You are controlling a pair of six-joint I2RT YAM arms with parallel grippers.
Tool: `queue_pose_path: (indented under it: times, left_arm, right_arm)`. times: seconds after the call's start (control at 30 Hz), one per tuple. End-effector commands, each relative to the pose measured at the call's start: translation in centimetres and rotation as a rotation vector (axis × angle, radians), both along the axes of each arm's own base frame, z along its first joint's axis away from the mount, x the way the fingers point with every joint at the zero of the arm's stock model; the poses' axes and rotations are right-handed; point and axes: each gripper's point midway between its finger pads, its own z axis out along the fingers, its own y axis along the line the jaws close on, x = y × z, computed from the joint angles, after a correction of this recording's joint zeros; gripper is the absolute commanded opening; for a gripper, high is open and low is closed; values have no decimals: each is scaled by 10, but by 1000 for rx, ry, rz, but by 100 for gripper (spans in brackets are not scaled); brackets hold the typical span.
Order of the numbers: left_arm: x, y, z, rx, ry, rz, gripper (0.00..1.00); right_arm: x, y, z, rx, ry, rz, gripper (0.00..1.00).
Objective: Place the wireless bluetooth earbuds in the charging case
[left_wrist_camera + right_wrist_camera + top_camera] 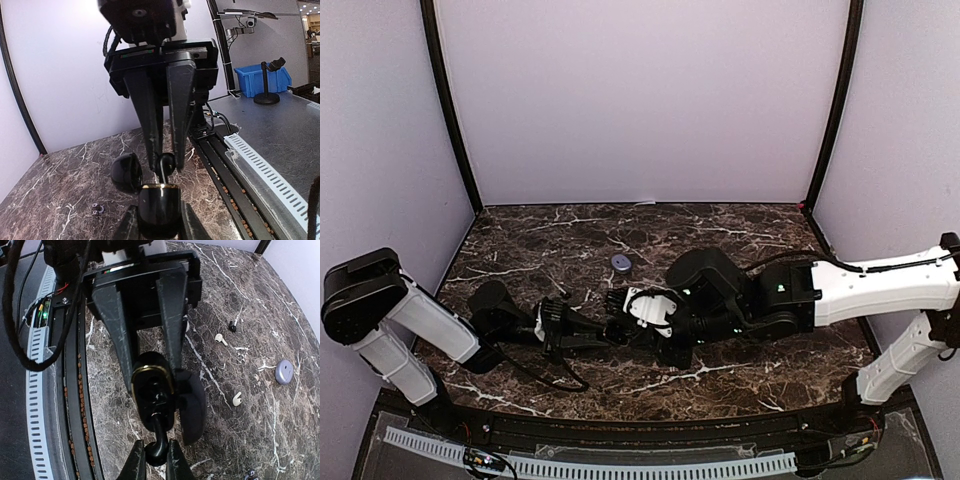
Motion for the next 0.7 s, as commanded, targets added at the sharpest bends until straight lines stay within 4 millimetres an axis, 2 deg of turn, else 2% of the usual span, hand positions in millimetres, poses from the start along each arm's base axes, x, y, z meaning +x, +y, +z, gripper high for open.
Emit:
queue_pose_path:
  times: [0.0, 0.67]
  left_arm:
    - [-5, 0, 11, -37, -57, -21, 0]
    - [-9, 1, 13, -55, -75, -21, 0]
  right_arm:
    - [9, 8, 14, 45, 42, -48, 0]
    - [14, -1, -5, -9, 95, -87, 0]
